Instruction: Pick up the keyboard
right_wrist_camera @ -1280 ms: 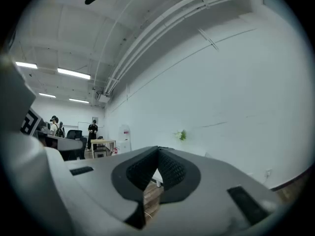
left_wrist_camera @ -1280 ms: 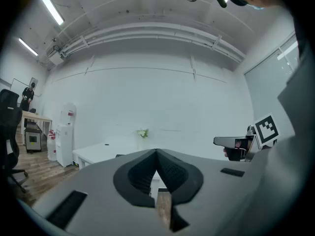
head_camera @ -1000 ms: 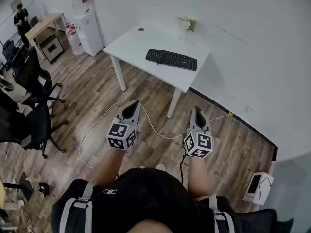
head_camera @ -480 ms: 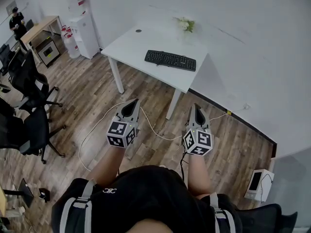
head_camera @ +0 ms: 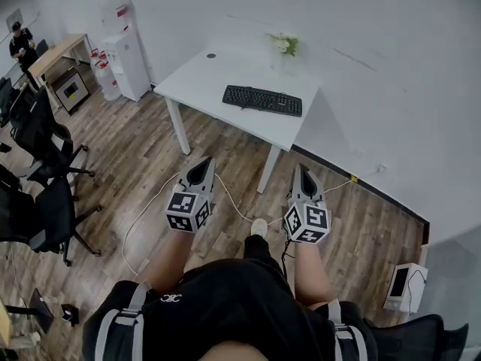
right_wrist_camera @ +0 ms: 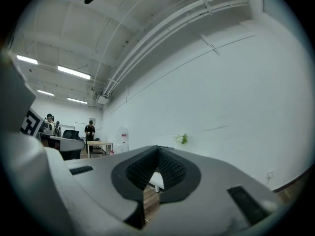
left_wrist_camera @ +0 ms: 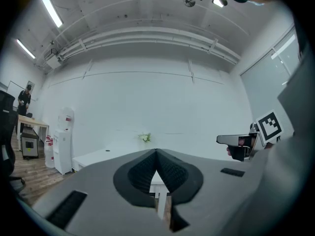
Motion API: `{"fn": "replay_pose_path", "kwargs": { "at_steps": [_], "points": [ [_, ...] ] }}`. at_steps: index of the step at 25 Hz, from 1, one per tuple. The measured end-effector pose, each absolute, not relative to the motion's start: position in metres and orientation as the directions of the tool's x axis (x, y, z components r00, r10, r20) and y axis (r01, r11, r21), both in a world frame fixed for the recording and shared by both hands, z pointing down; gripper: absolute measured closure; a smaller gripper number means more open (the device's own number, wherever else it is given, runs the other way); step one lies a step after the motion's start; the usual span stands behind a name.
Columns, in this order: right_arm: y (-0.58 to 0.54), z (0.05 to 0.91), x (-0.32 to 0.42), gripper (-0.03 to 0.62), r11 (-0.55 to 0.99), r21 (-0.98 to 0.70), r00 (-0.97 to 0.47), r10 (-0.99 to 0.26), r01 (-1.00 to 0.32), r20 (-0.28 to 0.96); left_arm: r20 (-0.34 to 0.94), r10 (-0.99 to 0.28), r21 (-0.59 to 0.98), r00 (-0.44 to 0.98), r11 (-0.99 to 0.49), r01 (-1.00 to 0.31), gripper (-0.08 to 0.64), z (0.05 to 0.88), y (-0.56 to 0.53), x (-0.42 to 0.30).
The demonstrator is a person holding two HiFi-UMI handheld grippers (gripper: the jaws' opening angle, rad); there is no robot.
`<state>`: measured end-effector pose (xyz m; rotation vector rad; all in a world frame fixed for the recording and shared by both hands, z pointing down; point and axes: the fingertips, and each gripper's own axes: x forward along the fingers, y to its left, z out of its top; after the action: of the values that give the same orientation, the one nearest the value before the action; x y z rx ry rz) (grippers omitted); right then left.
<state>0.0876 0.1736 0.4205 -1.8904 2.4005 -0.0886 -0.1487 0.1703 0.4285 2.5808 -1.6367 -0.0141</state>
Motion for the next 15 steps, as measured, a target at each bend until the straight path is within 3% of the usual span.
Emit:
{"fn": "replay_pose_path", "kwargs": {
  "at_steps": [15],
  "points": [
    [0.029,0.434,0.106,0.588,0.254,-0.102,-0.254,-0.967,-0.962,-0.013,0.071,-0.91,0.095,0.409,-0.402,-0.911,0.56,0.443,0.035,-0.137]
  ]
}}
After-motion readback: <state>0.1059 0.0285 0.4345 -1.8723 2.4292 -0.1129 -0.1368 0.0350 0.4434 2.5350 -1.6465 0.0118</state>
